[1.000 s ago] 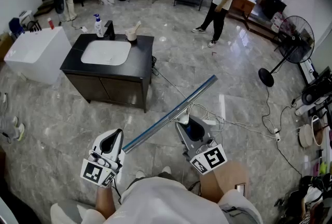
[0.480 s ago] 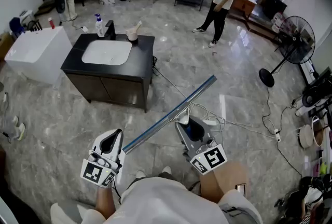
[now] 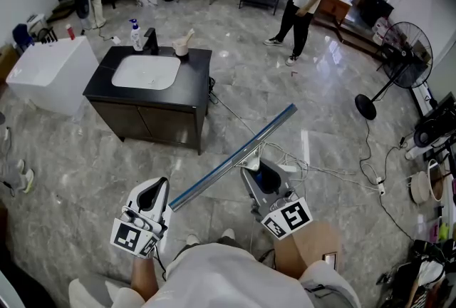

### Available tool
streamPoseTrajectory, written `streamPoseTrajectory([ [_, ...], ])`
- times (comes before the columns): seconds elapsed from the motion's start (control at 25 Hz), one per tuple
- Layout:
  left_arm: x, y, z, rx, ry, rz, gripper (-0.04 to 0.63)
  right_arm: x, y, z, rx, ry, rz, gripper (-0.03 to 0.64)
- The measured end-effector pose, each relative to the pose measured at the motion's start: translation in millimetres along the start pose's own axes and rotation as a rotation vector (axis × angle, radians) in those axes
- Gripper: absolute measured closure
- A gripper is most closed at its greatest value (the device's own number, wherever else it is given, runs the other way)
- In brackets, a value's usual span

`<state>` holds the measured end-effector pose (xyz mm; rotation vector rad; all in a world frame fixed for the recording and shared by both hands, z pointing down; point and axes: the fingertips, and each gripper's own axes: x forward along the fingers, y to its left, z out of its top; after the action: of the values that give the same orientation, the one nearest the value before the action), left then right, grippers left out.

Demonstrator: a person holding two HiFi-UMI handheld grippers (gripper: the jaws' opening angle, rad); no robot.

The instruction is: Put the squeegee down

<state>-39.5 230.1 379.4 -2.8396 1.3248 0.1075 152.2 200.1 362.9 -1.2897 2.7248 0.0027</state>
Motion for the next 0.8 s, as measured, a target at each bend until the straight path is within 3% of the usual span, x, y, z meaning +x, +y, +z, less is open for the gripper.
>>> streamPoseTrajectory([
  [0.8,41.8,-15.9,-6.8,0.028,0.024,0.071,0.594,-12.9,-57.8,-11.1,0.026,0.008,0.025,0.479],
])
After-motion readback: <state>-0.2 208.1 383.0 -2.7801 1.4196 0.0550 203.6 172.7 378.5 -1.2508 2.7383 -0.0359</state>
